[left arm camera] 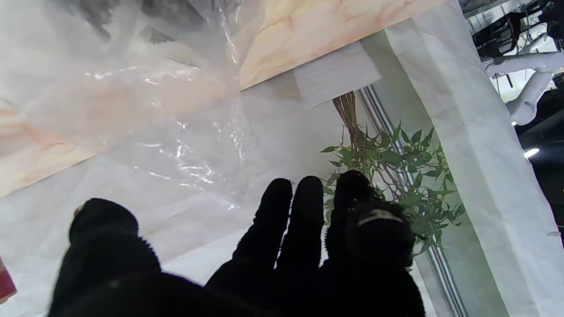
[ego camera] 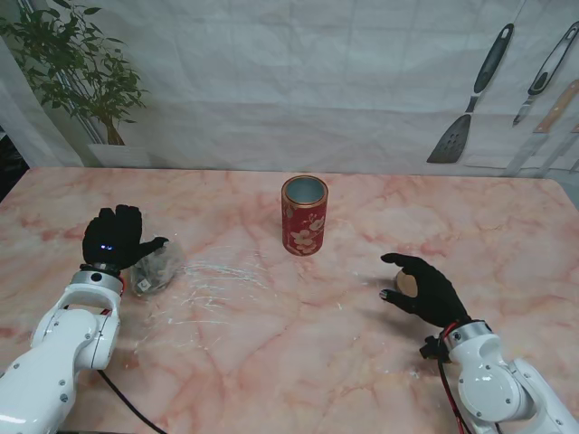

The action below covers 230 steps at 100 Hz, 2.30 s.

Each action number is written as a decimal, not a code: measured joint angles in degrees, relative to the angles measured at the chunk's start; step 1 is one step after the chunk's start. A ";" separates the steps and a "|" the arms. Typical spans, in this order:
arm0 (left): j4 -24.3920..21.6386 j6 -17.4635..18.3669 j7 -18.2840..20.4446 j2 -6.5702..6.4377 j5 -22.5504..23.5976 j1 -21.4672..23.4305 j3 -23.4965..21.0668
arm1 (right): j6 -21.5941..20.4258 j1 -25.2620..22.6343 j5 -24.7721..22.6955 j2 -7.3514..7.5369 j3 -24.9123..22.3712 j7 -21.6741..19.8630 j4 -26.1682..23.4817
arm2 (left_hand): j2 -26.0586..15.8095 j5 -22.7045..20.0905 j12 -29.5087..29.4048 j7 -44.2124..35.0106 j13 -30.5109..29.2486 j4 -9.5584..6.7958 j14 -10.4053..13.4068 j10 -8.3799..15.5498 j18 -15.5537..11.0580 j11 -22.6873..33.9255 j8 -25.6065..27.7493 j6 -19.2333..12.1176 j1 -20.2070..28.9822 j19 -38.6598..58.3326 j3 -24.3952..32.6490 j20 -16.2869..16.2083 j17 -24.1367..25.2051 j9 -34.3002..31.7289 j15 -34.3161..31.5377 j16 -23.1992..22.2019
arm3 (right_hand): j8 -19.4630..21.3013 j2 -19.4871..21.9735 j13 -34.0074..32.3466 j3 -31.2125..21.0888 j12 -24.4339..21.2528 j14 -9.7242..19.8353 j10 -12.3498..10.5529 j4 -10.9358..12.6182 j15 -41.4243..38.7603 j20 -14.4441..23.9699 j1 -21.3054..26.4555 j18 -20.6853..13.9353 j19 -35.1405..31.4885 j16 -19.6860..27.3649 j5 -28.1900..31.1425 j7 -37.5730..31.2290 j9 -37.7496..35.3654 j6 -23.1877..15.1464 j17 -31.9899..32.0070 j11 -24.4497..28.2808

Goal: Insert tea bags into the tea bag box

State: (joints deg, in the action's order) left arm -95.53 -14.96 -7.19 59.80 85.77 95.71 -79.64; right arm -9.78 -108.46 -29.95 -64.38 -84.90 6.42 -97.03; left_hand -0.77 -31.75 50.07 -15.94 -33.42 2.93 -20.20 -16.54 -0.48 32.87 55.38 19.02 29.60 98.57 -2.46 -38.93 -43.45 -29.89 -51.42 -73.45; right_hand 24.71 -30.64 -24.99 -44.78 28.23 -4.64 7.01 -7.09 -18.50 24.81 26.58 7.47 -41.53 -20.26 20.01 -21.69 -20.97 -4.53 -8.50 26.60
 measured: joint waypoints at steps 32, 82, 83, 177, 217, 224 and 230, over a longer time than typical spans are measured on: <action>3.85 -5.77 -0.87 -0.15 -0.67 -2.11 3.56 | -0.03 -0.01 0.36 0.00 0.28 -0.22 0.39 | -0.05 -0.01 3.42 -4.75 -2.14 0.00 0.00 -0.88 -1.29 3.62 10.12 0.71 -1.19 1.13 -0.08 3.90 -2.31 -1.14 -2.20 -1.78 | 0.00 0.00 0.04 0.00 0.00 0.00 0.06 0.00 0.00 0.04 0.00 -0.01 0.00 0.00 0.00 0.13 0.59 0.08 0.17 0.00; 9.75 -9.72 -3.66 -0.24 0.41 -6.55 9.12 | -0.01 0.04 0.51 0.00 0.72 -0.19 0.89 | 0.15 -4.81 3.17 -11.78 -5.29 0.15 -0.01 -0.92 -1.37 6.35 11.37 0.50 9.27 1.32 -0.28 6.71 -4.44 -6.84 -2.00 6.80 | 0.00 0.00 0.60 0.00 0.00 0.00 0.15 0.00 0.00 0.62 0.00 -0.03 0.03 0.00 0.00 0.26 1.19 0.73 0.21 0.00; 9.79 -9.73 -3.76 -0.25 0.43 -6.56 9.13 | -0.01 0.04 0.52 0.00 0.72 -0.20 0.89 | 0.16 -4.82 2.78 -12.10 -5.32 0.15 -0.01 -0.90 -1.35 6.33 11.02 0.11 9.58 1.32 0.48 6.71 -4.44 -6.98 -1.96 7.21 | 0.00 0.00 0.60 0.00 0.00 0.00 0.15 0.00 0.00 0.62 0.00 -0.03 0.03 0.00 0.00 0.26 1.19 0.72 0.21 0.00; 12.90 -8.13 -14.71 0.47 -8.33 -7.45 9.65 | -0.42 0.27 2.16 -0.04 1.18 -0.73 1.91 | 10.25 -4.89 -0.62 -16.99 3.99 6.65 -2.25 0.60 12.31 -3.74 -7.14 -7.32 38.00 -13.29 14.49 3.98 11.18 -4.07 9.64 22.12 | 0.01 0.01 0.61 0.00 0.00 -0.03 0.27 0.00 0.00 0.67 0.00 -0.04 0.35 0.00 0.00 0.84 1.41 1.71 0.68 0.00; 10.03 -0.19 -16.10 4.58 -34.71 -5.90 6.34 | -0.27 0.31 2.72 0.00 1.08 -1.76 1.90 | 19.01 -3.76 2.43 -30.87 5.33 8.36 -5.91 0.58 26.61 -4.83 -7.12 -4.07 32.85 -31.43 34.74 -3.63 34.31 -5.75 11.40 22.97 | 0.03 0.76 0.63 1.07 0.00 -0.07 0.32 0.00 0.00 0.93 0.00 -0.04 1.27 0.00 0.00 0.88 1.42 2.11 0.80 0.00; 10.06 0.17 -16.81 5.27 -35.39 -5.82 6.02 | -0.23 0.34 2.77 0.01 1.08 -1.93 1.90 | 18.30 -3.76 2.52 -31.86 5.33 11.80 -5.95 0.98 26.77 -4.67 -9.50 -4.23 34.86 -31.43 31.58 -6.39 36.66 -6.84 11.40 22.36 | 0.04 0.76 0.63 1.27 0.00 -0.07 0.32 0.00 0.00 1.29 0.00 -0.04 1.73 0.00 0.00 0.89 1.42 2.12 0.83 0.00; 9.92 1.02 -16.69 5.78 -37.99 -5.65 5.44 | -0.15 0.35 2.77 0.01 1.08 -1.94 1.90 | 16.38 -3.76 2.53 -31.87 5.37 12.89 -6.24 1.42 27.40 -4.67 -11.13 -4.75 38.60 -32.56 23.98 -7.13 38.58 -7.14 11.41 22.34 | 0.06 0.77 0.63 1.55 0.00 -0.07 0.33 0.00 0.00 1.30 0.00 -0.04 1.73 0.00 0.00 0.89 1.42 2.13 0.83 0.00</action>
State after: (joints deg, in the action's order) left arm -85.62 -13.94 -23.88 65.58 47.77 90.06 -74.20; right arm -9.92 -108.12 -27.18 -64.36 -83.82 4.48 -95.13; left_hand 15.61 -35.51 52.60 -47.81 -28.05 15.83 -26.43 -15.13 26.91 28.20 44.25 14.27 68.20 66.01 21.52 -46.06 -4.87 -37.04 -40.01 -51.10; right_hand 24.77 -29.87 -24.36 -43.23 28.23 -4.72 7.34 -7.09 -18.50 26.10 26.58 7.43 -39.80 -20.26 20.01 -20.80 -19.55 -2.41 -7.67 26.60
